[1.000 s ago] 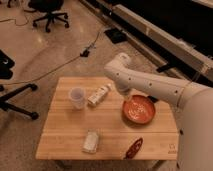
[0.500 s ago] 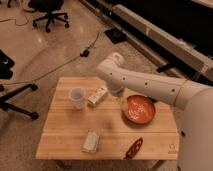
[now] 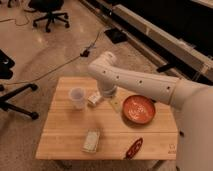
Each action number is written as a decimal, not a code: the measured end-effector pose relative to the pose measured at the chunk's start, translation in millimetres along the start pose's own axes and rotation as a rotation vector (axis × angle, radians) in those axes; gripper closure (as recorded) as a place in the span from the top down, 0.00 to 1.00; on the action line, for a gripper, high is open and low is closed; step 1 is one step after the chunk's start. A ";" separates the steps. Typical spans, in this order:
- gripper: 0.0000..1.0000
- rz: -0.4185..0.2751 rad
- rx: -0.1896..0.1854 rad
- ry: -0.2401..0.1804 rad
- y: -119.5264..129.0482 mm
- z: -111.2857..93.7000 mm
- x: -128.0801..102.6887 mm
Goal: Place the ceramic cup in the ceramic bowl
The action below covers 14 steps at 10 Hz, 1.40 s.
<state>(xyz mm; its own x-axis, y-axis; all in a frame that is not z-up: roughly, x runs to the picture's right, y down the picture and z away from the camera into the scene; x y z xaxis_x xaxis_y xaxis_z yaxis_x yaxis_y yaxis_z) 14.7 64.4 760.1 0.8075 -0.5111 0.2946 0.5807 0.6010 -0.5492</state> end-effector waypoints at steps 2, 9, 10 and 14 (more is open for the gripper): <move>0.80 -0.090 -0.005 -0.041 -16.8 -4.9 -32.3; 0.80 -0.251 0.058 -0.084 -68.9 -12.0 -82.5; 0.80 -0.260 0.071 -0.086 -76.2 -12.1 -83.7; 0.80 -0.253 0.102 -0.089 -99.1 -0.3 -78.1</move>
<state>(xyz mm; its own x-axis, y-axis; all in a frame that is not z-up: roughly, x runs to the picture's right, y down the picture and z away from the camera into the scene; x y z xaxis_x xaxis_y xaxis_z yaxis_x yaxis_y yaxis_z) -105.9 44.5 791.3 0.6387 -0.5996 0.4822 0.7688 0.5220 -0.3694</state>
